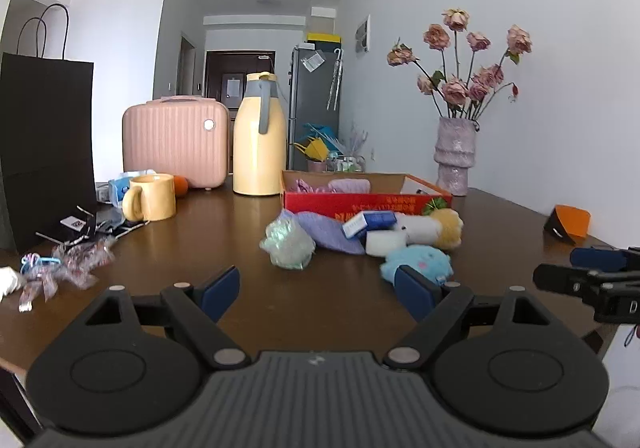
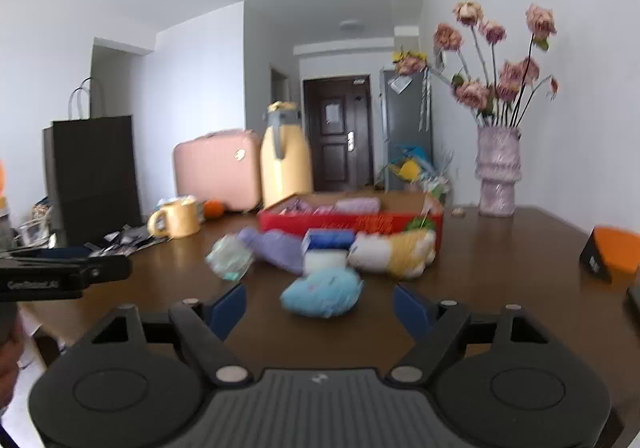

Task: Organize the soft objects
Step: 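Move the left gripper back toward the mesh bath puff, then grasp the green mesh bath puff with the left gripper while the right grasps the white round sponge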

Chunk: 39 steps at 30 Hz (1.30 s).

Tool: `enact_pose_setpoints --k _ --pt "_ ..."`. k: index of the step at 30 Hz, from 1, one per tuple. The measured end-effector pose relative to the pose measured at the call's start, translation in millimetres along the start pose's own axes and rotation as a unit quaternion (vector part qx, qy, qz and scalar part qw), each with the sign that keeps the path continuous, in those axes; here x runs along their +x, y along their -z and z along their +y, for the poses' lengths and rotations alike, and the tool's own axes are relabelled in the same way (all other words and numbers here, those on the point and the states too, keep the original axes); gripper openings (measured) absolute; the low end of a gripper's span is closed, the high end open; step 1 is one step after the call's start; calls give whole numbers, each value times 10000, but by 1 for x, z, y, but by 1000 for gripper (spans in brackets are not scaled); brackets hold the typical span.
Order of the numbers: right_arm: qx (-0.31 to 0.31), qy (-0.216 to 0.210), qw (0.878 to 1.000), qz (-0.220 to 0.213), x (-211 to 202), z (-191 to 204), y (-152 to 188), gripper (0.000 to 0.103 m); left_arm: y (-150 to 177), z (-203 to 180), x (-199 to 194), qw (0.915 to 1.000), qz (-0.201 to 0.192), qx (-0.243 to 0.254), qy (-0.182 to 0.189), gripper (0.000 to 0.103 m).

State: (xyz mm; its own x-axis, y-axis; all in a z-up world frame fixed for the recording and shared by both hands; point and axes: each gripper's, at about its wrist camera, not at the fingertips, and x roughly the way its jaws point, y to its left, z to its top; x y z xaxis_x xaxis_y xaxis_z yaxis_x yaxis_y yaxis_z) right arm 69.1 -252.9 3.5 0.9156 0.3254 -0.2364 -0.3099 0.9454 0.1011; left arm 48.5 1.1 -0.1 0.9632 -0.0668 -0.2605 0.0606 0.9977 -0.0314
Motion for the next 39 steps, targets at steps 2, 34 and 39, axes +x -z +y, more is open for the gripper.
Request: enact_pose_setpoints --k 2,34,39 --pt "-28 -46 10000 66 -7 2 8 82 1 -1 -3 10000 -15 24 19 87" --pt "232 -38 9949 976 177 -16 -39 82 -39 39 218 9933 1144 -121 -76 88" --pt "132 -85 9902 1390 247 -13 -50 79 -40 49 248 9920 1224 -303 -25 64"
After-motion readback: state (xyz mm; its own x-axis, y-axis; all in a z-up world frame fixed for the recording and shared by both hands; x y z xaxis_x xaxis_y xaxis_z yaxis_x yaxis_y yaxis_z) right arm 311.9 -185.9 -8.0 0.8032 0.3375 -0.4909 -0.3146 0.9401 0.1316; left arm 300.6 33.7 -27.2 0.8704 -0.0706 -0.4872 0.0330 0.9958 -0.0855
